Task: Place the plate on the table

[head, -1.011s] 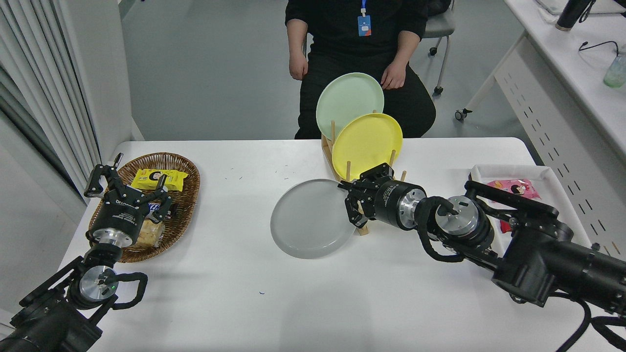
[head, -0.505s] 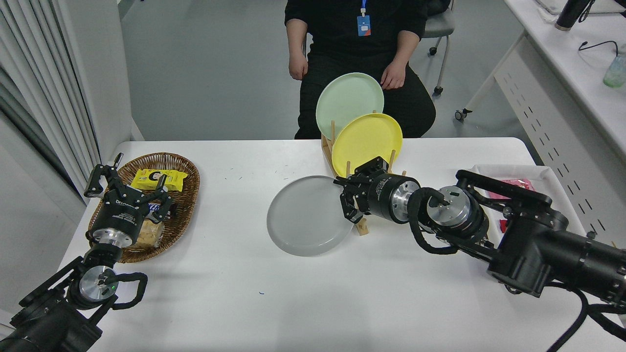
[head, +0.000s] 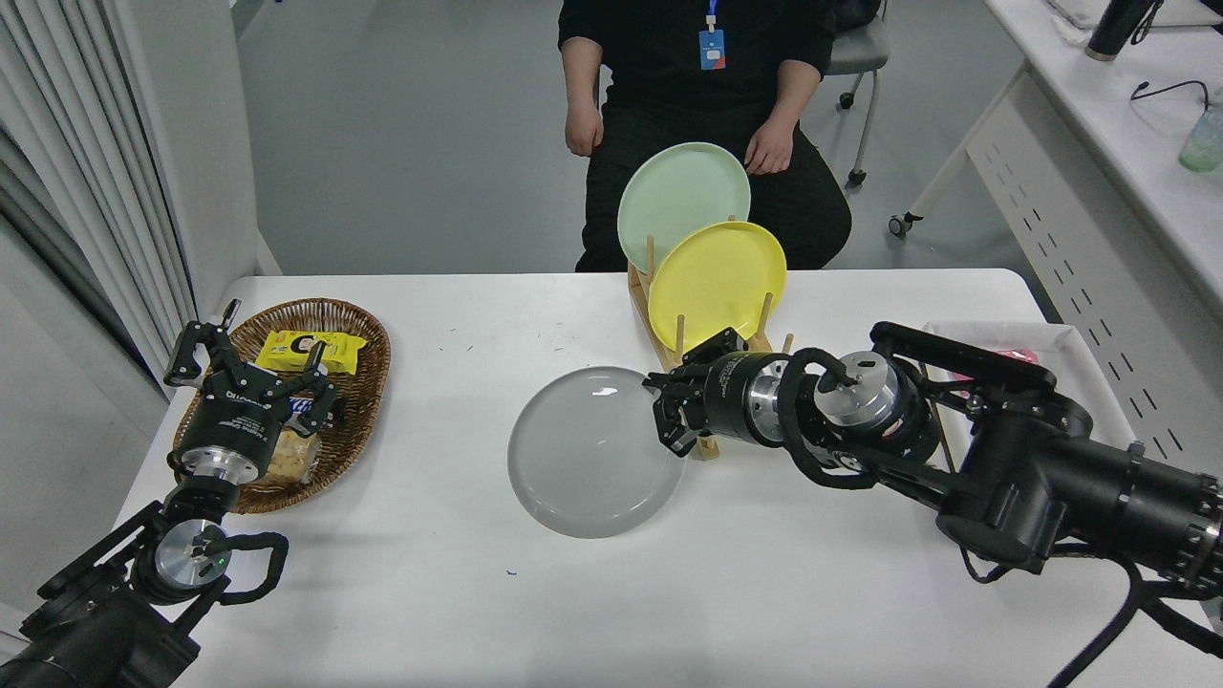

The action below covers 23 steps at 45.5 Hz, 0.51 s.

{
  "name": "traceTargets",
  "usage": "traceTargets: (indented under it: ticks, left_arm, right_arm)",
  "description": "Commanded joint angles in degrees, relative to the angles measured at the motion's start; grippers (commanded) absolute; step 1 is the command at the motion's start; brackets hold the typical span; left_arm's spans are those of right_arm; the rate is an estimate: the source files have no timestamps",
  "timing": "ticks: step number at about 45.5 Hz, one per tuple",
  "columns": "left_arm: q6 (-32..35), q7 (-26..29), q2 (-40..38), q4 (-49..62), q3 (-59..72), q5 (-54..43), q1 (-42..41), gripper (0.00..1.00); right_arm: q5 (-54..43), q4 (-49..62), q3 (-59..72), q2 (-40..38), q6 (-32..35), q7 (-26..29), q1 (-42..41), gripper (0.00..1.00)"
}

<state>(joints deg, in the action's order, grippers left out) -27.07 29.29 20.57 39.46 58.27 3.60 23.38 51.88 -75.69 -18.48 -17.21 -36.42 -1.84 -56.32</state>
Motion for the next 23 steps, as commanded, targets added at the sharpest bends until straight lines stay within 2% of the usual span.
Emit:
traceTargets:
  ticks: [1,11,23]
  left_arm:
    - [0.0,0.07,0.0,0.0,0.0,0.0,0.0,0.98]
    - [-0.09,0.07,0.0,0.0,0.0,0.0,0.0,0.98]
    - [0.0,-0.02,0.0,0.0,0.0,0.0,0.0,0.98]
  right_arm:
    - [3.84,0.28,-1.56,0.59,-4.0,-0.09,1.47,0.0]
    - [13.24,1.77,-4.19,1.29,-6.55,-0.09,3.23,0.0]
    - [14.91,3.88,-7.7,2.44,-8.58,-0.09,6.74,0.0]
